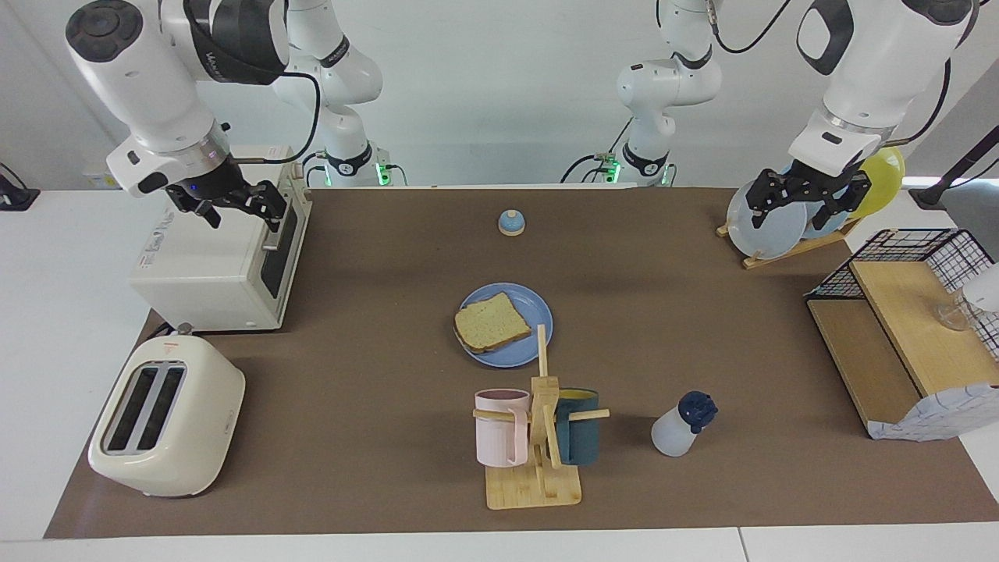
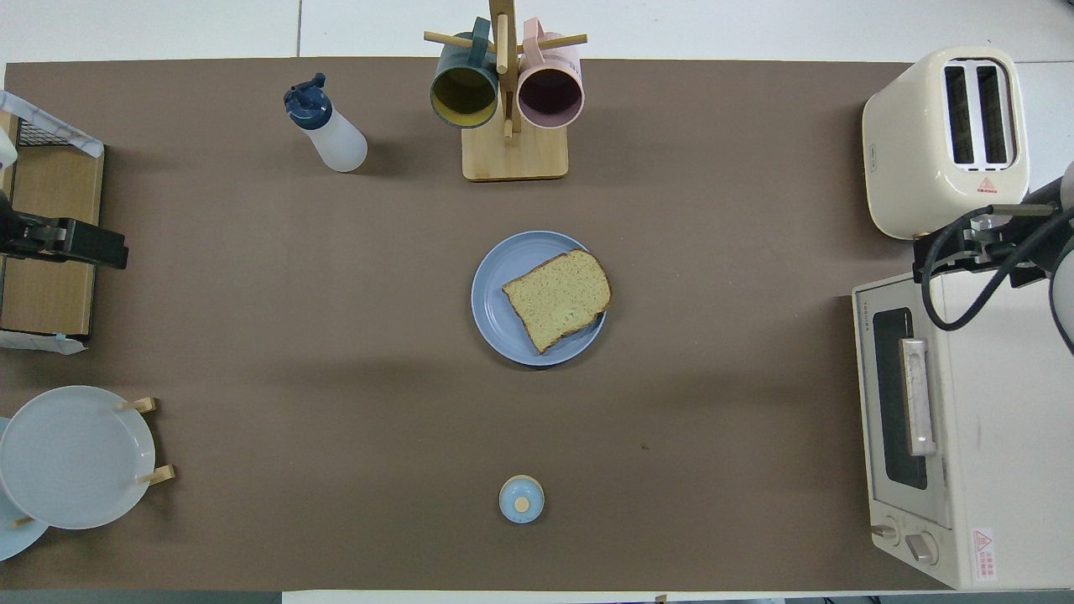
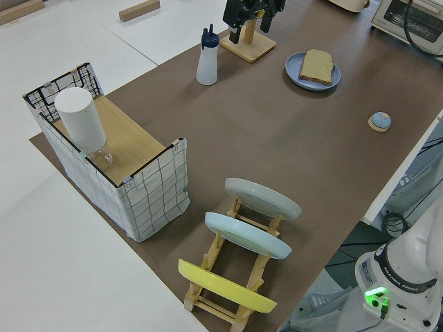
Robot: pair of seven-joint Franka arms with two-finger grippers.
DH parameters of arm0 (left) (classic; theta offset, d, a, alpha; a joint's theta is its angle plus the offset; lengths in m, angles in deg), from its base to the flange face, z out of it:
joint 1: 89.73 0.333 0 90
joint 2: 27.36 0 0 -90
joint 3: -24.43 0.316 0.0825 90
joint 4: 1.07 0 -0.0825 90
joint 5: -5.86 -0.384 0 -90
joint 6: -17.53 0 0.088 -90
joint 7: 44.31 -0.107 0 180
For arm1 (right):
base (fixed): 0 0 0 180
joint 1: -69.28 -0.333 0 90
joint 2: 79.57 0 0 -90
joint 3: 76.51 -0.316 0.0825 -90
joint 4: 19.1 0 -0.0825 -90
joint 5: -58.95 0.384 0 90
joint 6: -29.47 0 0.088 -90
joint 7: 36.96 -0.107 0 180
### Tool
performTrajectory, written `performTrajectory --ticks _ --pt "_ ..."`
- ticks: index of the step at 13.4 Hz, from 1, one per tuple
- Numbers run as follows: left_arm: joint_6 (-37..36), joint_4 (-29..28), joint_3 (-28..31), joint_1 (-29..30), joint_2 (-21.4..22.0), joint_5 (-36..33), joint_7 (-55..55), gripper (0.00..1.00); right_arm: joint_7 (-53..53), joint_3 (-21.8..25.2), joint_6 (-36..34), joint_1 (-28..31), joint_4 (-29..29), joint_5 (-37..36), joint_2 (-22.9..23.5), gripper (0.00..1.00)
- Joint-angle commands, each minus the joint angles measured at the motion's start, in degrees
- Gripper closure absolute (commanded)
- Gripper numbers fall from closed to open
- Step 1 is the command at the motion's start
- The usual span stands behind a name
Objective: Put bread on plate and add seasoning
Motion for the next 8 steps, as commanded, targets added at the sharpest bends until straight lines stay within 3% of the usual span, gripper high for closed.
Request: performTrajectory --ticks 1,3,5,8 --pt "-6.08 0.85 3.98 -3.26 2.18 1.61 0.95 0.0 1.45 -0.16 -0.31 0.7 0.01 1.15 -0.45 0.0" --pt "-6.71 -0.72 4.18 -4.24 4.72 1.52 0.95 0.0 1.45 -0.16 -0.31 0.7 0.01 1.15 -0.45 0.0" --pt "-0.6 -4.76 4.52 -4.42 5.26 1.61 1.13 0.0 1.45 -0.25 -0.31 0.7 0.01 1.15 -0.45 0.0" --pt "3.22 -4.08 4.35 -4.07 2.03 2.22 4.18 0.0 1.45 -0.16 -0.31 0.7 0.01 1.15 -0.45 0.0"
